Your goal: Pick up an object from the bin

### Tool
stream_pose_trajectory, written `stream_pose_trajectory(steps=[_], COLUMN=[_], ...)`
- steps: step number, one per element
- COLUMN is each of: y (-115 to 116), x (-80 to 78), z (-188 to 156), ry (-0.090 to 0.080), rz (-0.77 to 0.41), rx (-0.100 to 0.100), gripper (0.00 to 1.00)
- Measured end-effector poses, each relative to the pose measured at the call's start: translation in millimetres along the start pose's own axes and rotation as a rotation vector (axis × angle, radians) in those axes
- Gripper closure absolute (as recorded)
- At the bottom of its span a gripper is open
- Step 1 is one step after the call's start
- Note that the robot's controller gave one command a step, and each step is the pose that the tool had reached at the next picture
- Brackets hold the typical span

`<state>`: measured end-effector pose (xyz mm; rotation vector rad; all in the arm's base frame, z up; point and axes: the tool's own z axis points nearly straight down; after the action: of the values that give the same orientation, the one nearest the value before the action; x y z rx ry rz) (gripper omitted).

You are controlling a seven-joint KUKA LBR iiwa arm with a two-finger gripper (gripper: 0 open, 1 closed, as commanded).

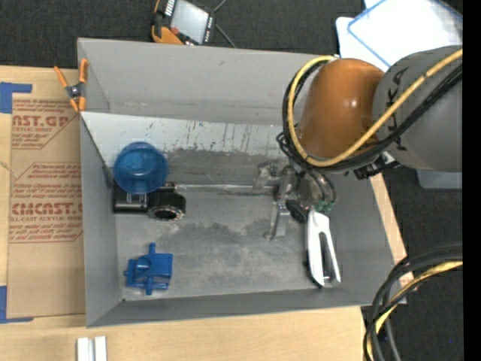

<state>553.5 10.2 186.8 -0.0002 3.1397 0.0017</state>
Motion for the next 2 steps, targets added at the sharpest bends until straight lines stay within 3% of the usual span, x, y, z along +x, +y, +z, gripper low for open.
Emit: stream_pose_trajectory(steps=[1, 2], y=[0, 1], x=[-0.1, -16.9], z=[0, 58], ry=[0.000, 0.002], rz=[0.000, 0.033], rx=[0.000, -0.001], gripper=[0.00, 0.00])
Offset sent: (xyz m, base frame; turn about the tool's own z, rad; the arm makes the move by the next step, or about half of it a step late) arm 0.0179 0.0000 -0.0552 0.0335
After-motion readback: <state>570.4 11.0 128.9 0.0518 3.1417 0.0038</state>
